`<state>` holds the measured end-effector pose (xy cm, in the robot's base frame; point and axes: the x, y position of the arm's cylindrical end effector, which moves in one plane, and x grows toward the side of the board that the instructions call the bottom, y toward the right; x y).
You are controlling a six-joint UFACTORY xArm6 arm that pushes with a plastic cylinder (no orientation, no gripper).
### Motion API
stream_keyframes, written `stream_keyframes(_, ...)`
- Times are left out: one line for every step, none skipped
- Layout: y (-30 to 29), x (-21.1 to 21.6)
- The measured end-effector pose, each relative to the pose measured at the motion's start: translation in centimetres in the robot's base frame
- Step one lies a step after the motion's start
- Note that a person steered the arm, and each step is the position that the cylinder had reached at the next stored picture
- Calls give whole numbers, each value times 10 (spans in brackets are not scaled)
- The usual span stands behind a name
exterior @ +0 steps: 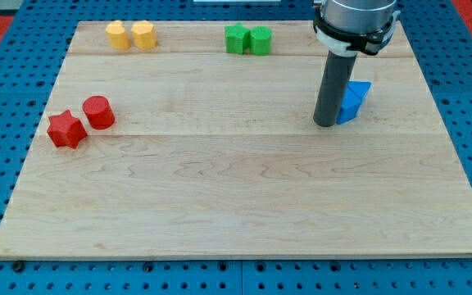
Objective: Separate the blue cube from the blue triangle
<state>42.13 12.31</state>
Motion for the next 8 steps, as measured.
stream_keyframes(0, 0)
stream_keyframes(12, 1)
stream_keyframes(74, 39)
stream_keyframes(103, 55)
stream_keyframes(154, 57)
stream_keyframes(169, 57)
stream_keyframes(175, 27)
stream_keyframes(139, -28)
